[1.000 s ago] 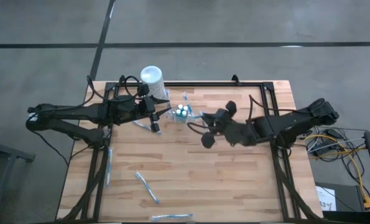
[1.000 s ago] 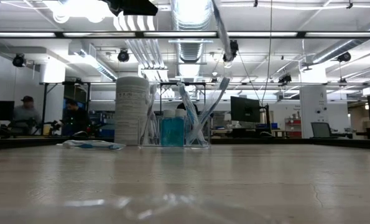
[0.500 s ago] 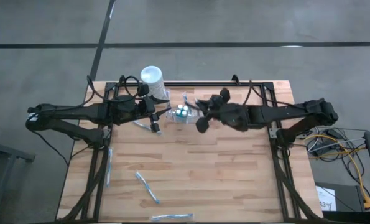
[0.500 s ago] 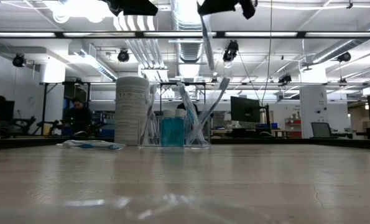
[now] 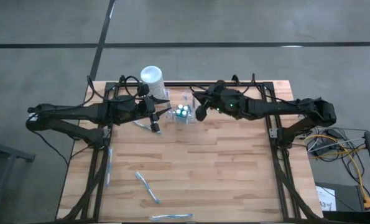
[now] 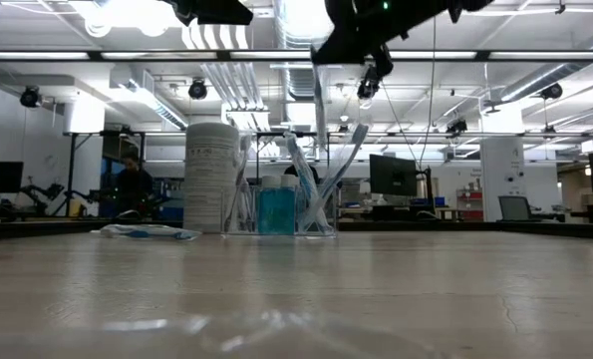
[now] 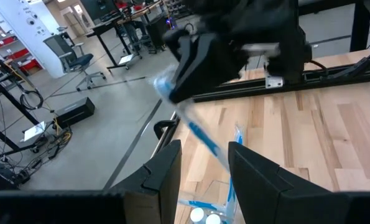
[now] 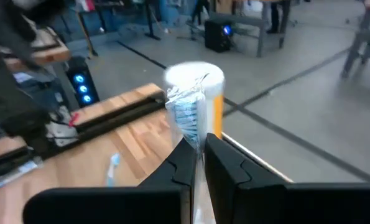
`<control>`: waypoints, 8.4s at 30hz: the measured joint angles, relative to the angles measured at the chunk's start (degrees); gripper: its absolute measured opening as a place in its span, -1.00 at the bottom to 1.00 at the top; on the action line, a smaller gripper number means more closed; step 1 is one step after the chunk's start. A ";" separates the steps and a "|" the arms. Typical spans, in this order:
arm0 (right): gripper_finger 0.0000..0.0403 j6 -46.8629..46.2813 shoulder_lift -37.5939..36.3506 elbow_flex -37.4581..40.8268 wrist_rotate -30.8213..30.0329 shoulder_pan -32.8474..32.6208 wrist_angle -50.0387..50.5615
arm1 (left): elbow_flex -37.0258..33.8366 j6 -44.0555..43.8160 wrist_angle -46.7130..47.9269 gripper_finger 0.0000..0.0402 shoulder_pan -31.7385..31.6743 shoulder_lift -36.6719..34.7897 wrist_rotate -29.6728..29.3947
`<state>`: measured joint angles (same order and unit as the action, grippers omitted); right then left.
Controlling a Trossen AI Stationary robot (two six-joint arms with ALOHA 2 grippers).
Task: Pick & Place toothbrushing station
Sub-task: Put the blue toothbrush into the right of the transparent organizer
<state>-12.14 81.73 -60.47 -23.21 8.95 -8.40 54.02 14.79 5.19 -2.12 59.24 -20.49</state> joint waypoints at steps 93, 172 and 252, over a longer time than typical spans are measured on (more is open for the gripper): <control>-0.40 -10.14 4.59 2.93 7.10 6.21 2.27 | 0.00 0.00 0.02 -0.31 -0.01 -0.02 0.01; -0.63 -7.02 -15.79 3.21 18.73 -14.83 15.99 | 0.00 0.00 0.02 -0.31 0.00 -0.02 0.02; -0.66 -0.27 -30.88 18.98 11.16 -20.24 5.15 | 3.41 -44.29 46.59 -0.31 0.80 -0.52 18.08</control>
<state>-12.41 50.85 -41.50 -12.05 -11.29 -3.25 57.43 -29.50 51.78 -1.32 58.72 -2.41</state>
